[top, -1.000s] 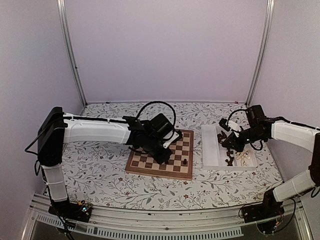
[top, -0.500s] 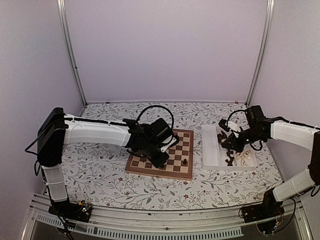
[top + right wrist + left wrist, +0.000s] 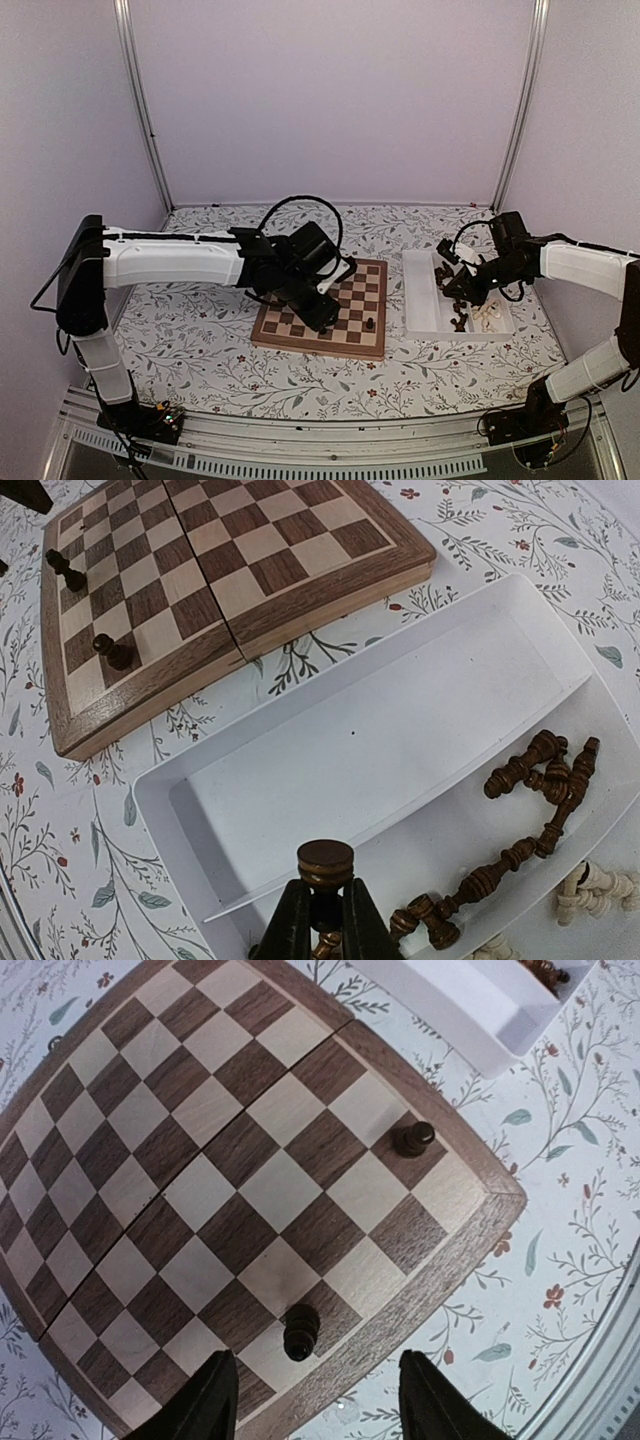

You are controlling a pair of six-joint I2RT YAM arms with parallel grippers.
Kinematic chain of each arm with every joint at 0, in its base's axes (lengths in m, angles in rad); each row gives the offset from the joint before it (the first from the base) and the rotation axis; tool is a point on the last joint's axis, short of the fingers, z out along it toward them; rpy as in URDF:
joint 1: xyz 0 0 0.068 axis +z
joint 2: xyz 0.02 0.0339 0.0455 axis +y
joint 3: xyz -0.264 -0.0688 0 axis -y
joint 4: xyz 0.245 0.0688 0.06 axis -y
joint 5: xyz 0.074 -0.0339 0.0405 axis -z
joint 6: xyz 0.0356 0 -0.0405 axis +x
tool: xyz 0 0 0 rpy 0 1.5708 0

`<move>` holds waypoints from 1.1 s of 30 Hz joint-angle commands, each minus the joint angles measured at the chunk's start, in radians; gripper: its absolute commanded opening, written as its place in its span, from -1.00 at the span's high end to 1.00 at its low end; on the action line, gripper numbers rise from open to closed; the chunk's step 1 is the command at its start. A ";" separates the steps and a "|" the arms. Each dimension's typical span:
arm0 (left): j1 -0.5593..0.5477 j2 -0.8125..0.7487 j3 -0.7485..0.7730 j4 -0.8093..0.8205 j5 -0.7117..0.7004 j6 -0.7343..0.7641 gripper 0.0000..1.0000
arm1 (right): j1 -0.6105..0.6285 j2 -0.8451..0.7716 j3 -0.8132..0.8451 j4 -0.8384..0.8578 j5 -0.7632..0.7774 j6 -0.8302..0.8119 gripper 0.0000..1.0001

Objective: Set up the chess pieces on the board
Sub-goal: Place the chess piece on the chessboard, then move the chess piece to the chessboard.

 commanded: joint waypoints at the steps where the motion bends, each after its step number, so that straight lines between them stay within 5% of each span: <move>1: 0.043 -0.061 -0.005 0.042 0.052 -0.014 -0.12 | 0.003 0.009 0.010 0.000 0.000 0.006 0.82; 7: 0.096 -0.022 -0.011 0.064 0.125 -0.014 0.14 | 0.002 0.007 0.009 0.000 0.003 0.006 0.81; 18: 0.137 0.028 -0.020 0.083 0.317 -0.024 0.01 | 0.002 0.009 0.007 -0.001 0.010 0.008 0.81; 33: 0.125 0.077 -0.023 0.015 0.276 0.005 0.17 | 0.003 0.025 0.010 -0.001 0.011 0.008 0.81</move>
